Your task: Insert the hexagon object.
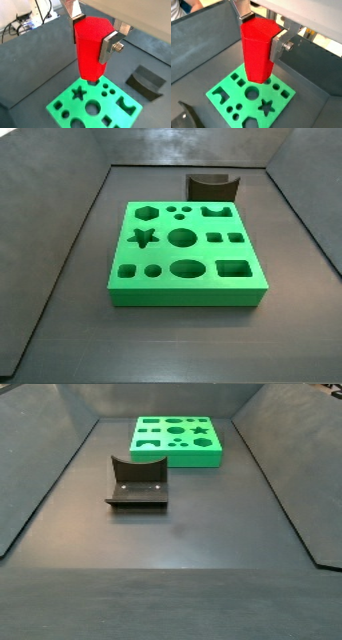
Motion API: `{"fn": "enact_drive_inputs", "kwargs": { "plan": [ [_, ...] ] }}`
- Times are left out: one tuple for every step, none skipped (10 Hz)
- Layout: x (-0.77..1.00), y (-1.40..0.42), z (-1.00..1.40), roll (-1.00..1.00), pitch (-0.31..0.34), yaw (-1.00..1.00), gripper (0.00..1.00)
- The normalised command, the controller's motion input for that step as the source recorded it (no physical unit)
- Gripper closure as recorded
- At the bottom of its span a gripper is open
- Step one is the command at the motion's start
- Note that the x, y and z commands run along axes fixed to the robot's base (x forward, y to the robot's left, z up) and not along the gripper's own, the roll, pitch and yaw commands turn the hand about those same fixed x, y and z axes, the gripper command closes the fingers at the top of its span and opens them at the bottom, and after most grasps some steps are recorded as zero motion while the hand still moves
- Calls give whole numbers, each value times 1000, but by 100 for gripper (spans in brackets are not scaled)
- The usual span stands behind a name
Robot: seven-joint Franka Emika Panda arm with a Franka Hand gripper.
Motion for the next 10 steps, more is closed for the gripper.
{"fn": "enact_drive_inputs", "kwargs": {
  "plan": [
    [-397, 443, -997, 144, -47, 0, 100],
    [-103, 151, -680, -1, -17, 0, 100],
    [-163, 140, -509, -29, -13, -11, 100],
    [-283, 183, -806, 39, -50, -17, 100],
    [-97, 197, -897, 29, -14, -26, 100],
    [86, 189, -763, 0, 3, -6, 100],
    [189, 169, -691, -41, 40, 0, 100],
    [163, 151, -660, -46, 29, 0, 100],
    [0, 294, -663, 20, 10, 0, 100],
    [-9, 346, -691, 77, 0, 0, 100]
  ]
}}
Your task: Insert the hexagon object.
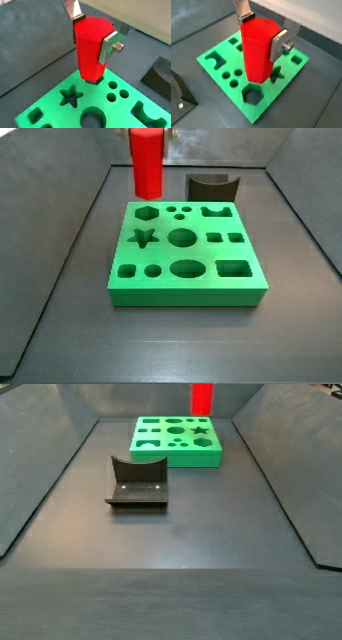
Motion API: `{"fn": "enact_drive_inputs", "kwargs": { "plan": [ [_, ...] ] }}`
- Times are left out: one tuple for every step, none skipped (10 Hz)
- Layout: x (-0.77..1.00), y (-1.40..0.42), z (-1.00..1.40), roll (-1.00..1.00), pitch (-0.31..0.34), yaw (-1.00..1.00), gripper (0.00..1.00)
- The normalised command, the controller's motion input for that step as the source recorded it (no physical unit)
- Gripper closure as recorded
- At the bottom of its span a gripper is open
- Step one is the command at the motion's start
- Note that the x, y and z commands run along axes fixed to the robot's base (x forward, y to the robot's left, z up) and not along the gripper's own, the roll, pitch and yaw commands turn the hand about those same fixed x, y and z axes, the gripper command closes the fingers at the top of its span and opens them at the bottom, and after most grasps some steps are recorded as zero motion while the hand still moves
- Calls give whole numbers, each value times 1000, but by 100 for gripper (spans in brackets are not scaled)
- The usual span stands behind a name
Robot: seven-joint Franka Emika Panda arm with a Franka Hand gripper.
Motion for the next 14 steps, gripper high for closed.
{"fn": "enact_drive_inputs", "kwargs": {
  "plan": [
    [0, 306, -546, -19, 0, 0, 100],
    [0, 243, -374, -184, 0, -6, 100],
    [0, 200, -309, -257, 0, -37, 100],
    [-71, 214, -217, -353, -24, -74, 100],
    [-197, 223, -163, -433, -106, -54, 100],
    [-186, 126, -177, -390, -136, 0, 100],
    [-126, 20, -154, -306, -99, 0, 100],
    [-31, 0, -134, -197, -44, 0, 100],
    [0, 0, -160, -61, 0, 0, 100],
    [74, 0, -280, 29, 0, 0, 100],
    [83, 0, -346, 101, 0, 6, 100],
    [0, 0, -560, 101, -56, 14, 100],
    [3, -11, -671, 154, -90, 66, 100],
    [89, -20, -697, 173, -54, 51, 100]
  ]
}}
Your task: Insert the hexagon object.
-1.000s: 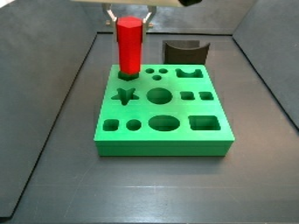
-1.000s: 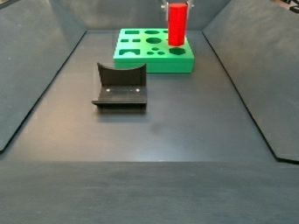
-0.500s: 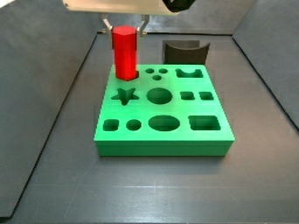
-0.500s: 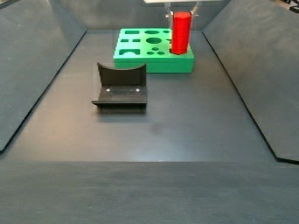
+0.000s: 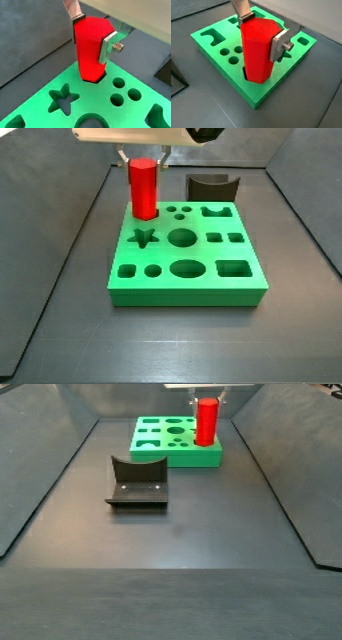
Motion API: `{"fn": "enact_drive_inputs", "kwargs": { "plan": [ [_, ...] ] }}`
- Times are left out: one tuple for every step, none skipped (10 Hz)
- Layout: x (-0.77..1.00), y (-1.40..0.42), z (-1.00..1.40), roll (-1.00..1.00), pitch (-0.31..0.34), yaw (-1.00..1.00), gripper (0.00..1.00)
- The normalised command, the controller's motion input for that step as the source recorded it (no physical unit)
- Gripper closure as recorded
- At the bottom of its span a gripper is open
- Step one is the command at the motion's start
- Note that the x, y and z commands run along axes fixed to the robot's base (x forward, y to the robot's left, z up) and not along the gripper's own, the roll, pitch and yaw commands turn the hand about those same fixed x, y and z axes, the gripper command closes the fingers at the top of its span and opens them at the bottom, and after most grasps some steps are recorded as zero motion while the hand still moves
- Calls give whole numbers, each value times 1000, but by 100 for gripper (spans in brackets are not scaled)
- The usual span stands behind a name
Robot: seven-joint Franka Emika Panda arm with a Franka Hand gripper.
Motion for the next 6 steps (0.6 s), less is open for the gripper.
{"fn": "enact_drive_inputs", "kwargs": {
  "plan": [
    [31, 0, -783, 217, -99, 71, 100],
    [151, 0, -797, 206, -76, 49, 100],
    [249, 0, -754, 177, 0, 3, 100],
    [-31, 0, -786, 71, -133, 0, 100],
    [-100, 0, -823, 0, -191, 0, 100],
    [-123, 0, -829, 0, -211, 0, 100]
  ]
}}
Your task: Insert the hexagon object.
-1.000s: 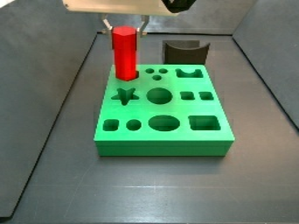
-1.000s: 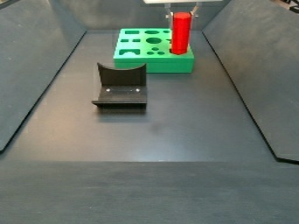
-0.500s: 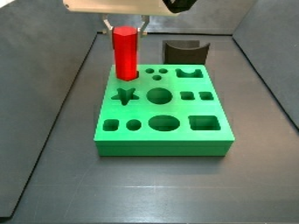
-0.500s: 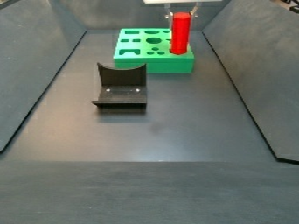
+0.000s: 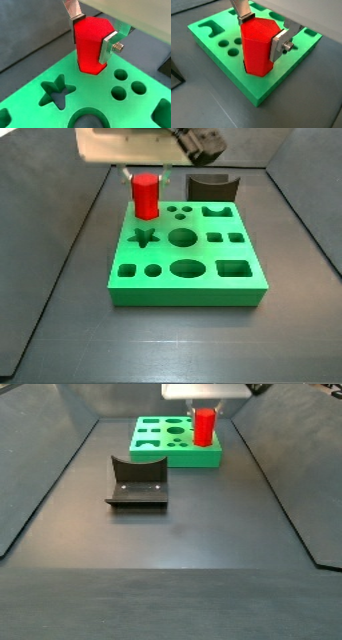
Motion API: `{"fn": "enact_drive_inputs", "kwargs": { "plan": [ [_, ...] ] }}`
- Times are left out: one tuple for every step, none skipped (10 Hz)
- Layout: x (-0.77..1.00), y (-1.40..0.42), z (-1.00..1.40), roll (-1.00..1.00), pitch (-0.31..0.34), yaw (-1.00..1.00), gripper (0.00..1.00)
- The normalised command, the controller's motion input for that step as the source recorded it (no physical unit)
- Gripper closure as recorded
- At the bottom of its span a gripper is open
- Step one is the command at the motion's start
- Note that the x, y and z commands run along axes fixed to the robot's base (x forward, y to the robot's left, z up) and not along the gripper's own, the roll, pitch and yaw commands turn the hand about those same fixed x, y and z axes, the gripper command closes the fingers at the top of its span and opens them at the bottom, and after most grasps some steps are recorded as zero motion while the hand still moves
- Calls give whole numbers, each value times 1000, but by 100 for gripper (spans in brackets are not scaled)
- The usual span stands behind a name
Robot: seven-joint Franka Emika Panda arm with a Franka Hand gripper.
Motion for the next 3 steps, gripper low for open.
{"fn": "enact_drive_inputs", "kwargs": {
  "plan": [
    [-200, 0, -783, -11, -240, 0, 100],
    [-303, 0, -297, -113, -204, 0, 100],
    [6, 40, -6, -67, 0, 0, 100]
  ]
}}
